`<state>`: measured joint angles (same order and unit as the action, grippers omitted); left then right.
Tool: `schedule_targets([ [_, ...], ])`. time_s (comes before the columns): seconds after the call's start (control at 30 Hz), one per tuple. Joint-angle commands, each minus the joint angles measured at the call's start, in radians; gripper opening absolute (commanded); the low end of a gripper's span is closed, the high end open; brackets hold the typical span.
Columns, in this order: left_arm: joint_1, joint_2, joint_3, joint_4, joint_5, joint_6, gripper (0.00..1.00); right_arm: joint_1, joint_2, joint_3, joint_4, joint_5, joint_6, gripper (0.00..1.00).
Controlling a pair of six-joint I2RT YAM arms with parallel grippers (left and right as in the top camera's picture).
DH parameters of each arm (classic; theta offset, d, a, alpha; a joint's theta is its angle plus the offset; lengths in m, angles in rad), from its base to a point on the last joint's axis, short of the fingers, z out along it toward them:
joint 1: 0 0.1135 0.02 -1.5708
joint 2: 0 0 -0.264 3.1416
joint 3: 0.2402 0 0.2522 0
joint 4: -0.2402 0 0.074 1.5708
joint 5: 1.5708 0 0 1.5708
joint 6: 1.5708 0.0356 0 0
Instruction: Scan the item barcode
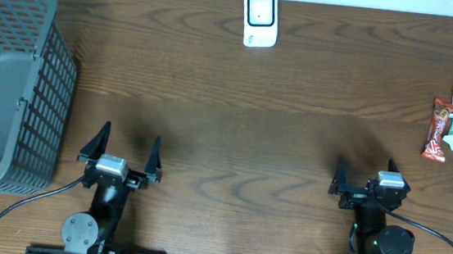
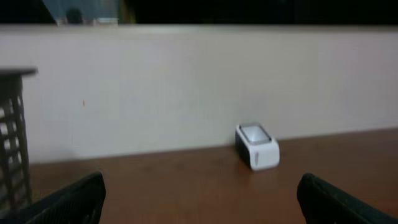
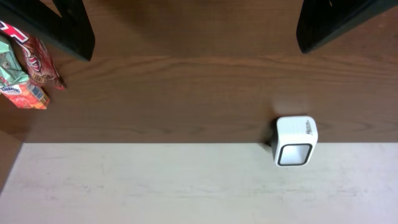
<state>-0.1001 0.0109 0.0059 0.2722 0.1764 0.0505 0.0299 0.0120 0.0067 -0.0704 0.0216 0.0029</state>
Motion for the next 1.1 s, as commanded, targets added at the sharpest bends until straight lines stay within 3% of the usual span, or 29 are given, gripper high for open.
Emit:
schedule_targets([
  [0.0,0.001,-0.01,-0.002,-0.065,-0.037,0.01,0.98,0.007,-0.006,-0.002,-0.004,-0.005,0.003,0.99],
  [0.5,0.067,-0.01,-0.002,-0.329,-0.039,0.003,0.98,0.007,-0.006,-0.002,-0.004,-0.005,0.003,0.99],
  [0.7,0.067,-0.01,-0.002,-0.339,-0.104,-0.114,0.98,0.007,-0.006,-0.002,-0.004,-0.005,0.003,0.99],
  [1.07,0.067,-0.01,-0.002,-0.34,-0.106,-0.115,0.98,0.007,-0.006,-0.002,-0.004,-0.005,0.003,0.99],
])
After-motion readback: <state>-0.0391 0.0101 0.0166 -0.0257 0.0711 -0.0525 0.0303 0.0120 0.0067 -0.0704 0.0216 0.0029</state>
